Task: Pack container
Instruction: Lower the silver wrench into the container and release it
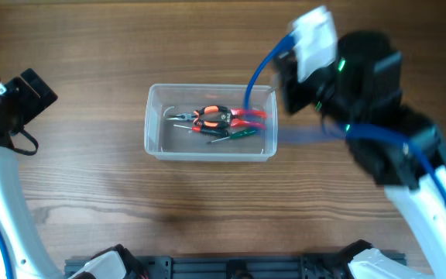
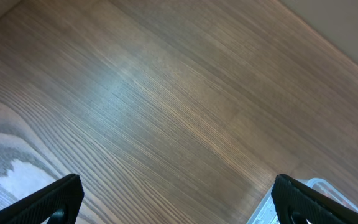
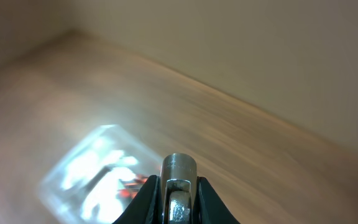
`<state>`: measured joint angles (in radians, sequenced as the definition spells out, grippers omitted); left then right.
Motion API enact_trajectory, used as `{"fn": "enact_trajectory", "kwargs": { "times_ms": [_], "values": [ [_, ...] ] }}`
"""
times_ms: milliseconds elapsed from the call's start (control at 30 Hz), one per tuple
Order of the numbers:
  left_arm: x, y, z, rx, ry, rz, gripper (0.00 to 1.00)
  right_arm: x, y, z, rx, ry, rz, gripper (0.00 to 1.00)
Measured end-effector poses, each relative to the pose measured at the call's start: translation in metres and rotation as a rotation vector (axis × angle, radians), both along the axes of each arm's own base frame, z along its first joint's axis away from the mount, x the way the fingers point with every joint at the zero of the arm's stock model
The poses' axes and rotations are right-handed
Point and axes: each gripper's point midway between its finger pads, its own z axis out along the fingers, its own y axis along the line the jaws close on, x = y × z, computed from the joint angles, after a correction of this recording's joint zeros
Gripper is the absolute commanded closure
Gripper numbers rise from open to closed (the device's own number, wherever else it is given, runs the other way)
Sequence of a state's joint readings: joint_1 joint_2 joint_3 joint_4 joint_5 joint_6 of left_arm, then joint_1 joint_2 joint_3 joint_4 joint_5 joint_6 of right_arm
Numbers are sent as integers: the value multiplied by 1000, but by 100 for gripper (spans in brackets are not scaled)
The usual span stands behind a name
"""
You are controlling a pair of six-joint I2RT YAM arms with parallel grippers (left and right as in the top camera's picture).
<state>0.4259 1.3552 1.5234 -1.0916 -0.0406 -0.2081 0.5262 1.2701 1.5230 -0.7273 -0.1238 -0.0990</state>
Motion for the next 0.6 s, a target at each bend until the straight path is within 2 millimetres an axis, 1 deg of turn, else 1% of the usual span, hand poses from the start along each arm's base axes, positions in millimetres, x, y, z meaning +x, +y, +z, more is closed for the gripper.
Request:
{"fn": "enact_trajectory", "kwargs": {
  "times_ms": [33,67,133,167,200,233,267,333,400,500,600],
  "values": [
    [0,0,0,-1,1,1,0,-13,30,-16,-58,4,128,96],
    [0,0,0,-1,1,1,0,-16,44,-37,-110,30,187,96],
    [0,0,0,-1,1,1,0,-22,66,-99,-259,125,323,96],
    [0,0,0,-1,1,1,0,-31,77,-153,-395,214,451,96],
    [0,0,0,-1,1,1,0,-37,84,-189,-476,264,536,96],
    [0,0,0,-1,1,1,0,-43,91,-228,-565,304,641,96],
    [0,0,0,0,0,1,0,-45,93,-253,-618,324,703,96],
    [0,0,0,0,1,1,0,-44,97,-286,-686,328,801,96],
    [0,0,0,0,1,1,0,-41,100,-308,-718,318,859,96],
    [0,0,0,-1,1,1,0,-37,104,-319,-738,279,907,96],
    [0,0,0,-1,1,1,0,-29,113,-316,-741,202,932,96]
  ]
}}
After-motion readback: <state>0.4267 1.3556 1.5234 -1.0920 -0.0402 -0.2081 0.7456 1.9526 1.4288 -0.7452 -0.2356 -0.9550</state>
